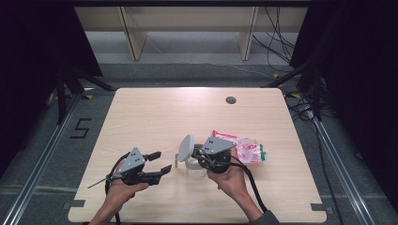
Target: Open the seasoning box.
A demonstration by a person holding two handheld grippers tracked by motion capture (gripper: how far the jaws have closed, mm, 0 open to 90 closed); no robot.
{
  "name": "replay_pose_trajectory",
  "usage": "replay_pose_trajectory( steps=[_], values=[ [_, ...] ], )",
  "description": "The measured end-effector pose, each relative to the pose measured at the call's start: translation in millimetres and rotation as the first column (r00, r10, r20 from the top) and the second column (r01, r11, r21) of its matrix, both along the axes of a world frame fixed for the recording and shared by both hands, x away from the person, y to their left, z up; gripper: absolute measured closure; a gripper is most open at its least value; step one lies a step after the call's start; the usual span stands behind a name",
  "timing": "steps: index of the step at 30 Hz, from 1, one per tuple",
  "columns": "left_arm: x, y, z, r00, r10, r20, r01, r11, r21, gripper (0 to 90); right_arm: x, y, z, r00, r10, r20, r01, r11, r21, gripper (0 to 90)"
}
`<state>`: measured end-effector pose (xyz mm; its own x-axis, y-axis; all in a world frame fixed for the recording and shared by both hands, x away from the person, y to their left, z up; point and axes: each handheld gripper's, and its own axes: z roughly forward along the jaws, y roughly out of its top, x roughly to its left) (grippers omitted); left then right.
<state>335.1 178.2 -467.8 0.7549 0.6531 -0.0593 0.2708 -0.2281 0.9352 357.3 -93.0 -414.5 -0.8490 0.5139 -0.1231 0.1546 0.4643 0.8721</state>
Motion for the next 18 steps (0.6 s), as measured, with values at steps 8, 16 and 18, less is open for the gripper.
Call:
replay_pose_trajectory(
  steps=[8,16,18],
  values=[
    [-3.1,-2.2,-6.1,0.9997,0.012,-0.020,-0.012,0.9998,0.016,31.7,-2.3,19.5,1.7,0.9983,0.055,0.019,-0.056,0.9985,0.001,90.0],
    [-6.2,-1.0,-12.6,0.9992,0.021,-0.034,-0.021,0.9997,0.013,30.7,-11.0,-1.0,1.2,0.9996,0.026,0.002,-0.026,0.9995,0.020,86.5],
    [-7.2,-0.6,-14.7,0.9989,0.024,-0.040,-0.024,0.9997,0.008,30.3,-13.8,-13.0,-3.5,1.0000,0.003,0.002,-0.003,0.9996,0.027,83.8]
  ],
)
